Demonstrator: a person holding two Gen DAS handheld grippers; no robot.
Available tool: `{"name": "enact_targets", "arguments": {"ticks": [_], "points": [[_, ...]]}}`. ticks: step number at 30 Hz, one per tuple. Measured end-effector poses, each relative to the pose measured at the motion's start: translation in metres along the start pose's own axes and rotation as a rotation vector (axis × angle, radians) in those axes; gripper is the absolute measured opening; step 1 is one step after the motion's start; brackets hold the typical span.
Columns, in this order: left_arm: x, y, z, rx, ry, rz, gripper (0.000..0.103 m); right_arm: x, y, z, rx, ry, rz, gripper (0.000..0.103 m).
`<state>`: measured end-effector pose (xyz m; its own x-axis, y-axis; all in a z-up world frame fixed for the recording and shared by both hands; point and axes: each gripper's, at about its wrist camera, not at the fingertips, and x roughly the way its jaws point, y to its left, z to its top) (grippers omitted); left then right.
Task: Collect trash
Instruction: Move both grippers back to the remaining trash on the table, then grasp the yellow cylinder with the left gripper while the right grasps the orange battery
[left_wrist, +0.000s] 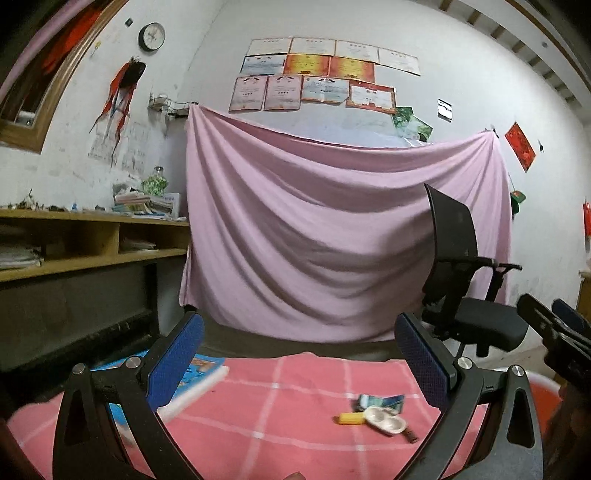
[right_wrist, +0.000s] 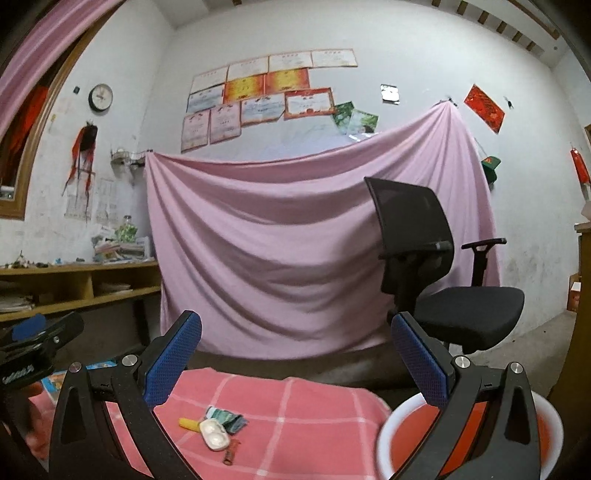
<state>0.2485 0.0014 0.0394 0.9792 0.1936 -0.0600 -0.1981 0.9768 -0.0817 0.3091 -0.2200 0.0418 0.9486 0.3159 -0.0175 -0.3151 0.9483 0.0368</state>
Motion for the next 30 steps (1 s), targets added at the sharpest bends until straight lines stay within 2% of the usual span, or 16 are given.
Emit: {"name": "enact_targets", "arguments": {"ticks": [5, 9, 12, 14, 16, 17, 19, 21, 24, 28, 30], "points": [[0.017, 0.012, -0.010, 0.026, 0.061, 0.000, 0.101, 0.020, 0.018, -0.014, -0.053, 0.102, -0.027, 0.103], [0.042, 0.018, -0.016, 0.037, 0.166, -0.012, 0.101, 0.041, 0.020, -0.028, -0.073, 0.257, -0.032, 0.103], [0.055, 0.023, -0.021, 0.006, 0.241, -0.020, 0.101, 0.052, 0.014, -0.037, -0.035, 0.363, -0.020, 0.102], [0.065, 0.025, -0.026, -0.021, 0.299, -0.032, 0.101, 0.059, 0.012, -0.044, -0.008, 0.434, 0.003, 0.093], [0.074, 0.024, -0.031, -0.027, 0.360, -0.039, 0.101, 0.069, 0.011, -0.054, 0.006, 0.523, 0.026, 0.077], [0.080, 0.022, -0.034, -0.027, 0.403, -0.043, 0.101, 0.072, 0.013, -0.059, 0.008, 0.561, 0.037, 0.073], [0.092, 0.020, -0.044, -0.032, 0.486, -0.066, 0.101, 0.077, 0.014, -0.067, 0.014, 0.624, 0.069, 0.058], [0.102, 0.018, -0.052, -0.039, 0.556, -0.088, 0.100, 0.079, 0.016, -0.071, 0.016, 0.660, 0.097, 0.053], [0.109, 0.015, -0.057, -0.040, 0.609, -0.107, 0.099, 0.078, 0.021, -0.076, 0.004, 0.709, 0.141, 0.048], [0.116, 0.007, -0.062, -0.043, 0.659, -0.136, 0.088, 0.077, 0.029, -0.083, -0.012, 0.765, 0.204, 0.033], [0.122, 0.002, -0.066, -0.052, 0.696, -0.163, 0.082, 0.081, 0.033, -0.086, -0.026, 0.791, 0.226, 0.028]]}}
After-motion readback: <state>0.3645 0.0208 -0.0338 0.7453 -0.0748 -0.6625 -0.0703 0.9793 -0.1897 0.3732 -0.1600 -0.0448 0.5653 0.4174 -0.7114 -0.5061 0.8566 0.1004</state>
